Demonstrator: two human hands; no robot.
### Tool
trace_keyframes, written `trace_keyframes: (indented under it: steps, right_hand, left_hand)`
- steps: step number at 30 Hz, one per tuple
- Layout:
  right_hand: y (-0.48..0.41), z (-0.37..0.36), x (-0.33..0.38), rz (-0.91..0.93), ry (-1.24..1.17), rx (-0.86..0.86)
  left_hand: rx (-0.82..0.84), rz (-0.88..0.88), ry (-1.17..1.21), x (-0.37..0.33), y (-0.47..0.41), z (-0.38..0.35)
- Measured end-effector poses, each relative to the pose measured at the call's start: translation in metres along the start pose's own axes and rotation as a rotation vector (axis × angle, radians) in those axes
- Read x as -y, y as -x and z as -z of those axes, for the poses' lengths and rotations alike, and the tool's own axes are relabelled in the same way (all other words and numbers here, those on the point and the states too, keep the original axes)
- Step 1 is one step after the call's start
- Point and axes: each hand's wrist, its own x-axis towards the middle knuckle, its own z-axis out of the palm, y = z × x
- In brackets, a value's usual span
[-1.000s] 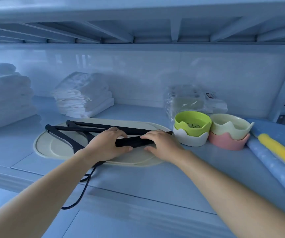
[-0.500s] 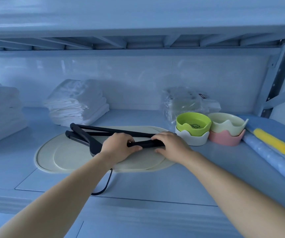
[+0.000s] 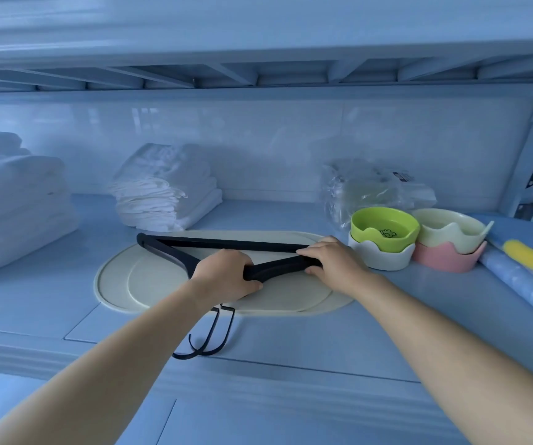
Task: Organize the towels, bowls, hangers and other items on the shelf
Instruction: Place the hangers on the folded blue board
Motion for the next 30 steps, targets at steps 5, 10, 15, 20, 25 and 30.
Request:
trace_keyframes:
  steps: [5,10,15,20,25,30]
  right_hand:
    - [0.005,0.007,0.009,0.036,-0.006,0.036]
    - [0.02,0.01,0.022,0.074,-0.014,0.026]
    - [0.03,0.011,0.032,-0.06,-0.102,0.054]
    - [0.044,0.016,0.032,-0.105,-0.096,0.07]
    - [0.058,0.015,0.04,-0.225,-0.028,0.085]
    - [0.065,0.014,0.048,-0.261,0.026,0.144]
  left_hand:
    - [0.05,-0.035,0.025,0.009,0.008,0.008]
    - [0.073,-0.078,0.012,0.019,0.022,0.012]
    - [0.056,-0.147,0.065,0.011,0.026,0.01]
    - [0.063,-0.174,0.08,0.015,0.03,0.007]
    - [0.07,-0.245,0.07,0.024,0.039,0.01]
    - [0.051,-0.28,0.087,0.033,0.046,0.008]
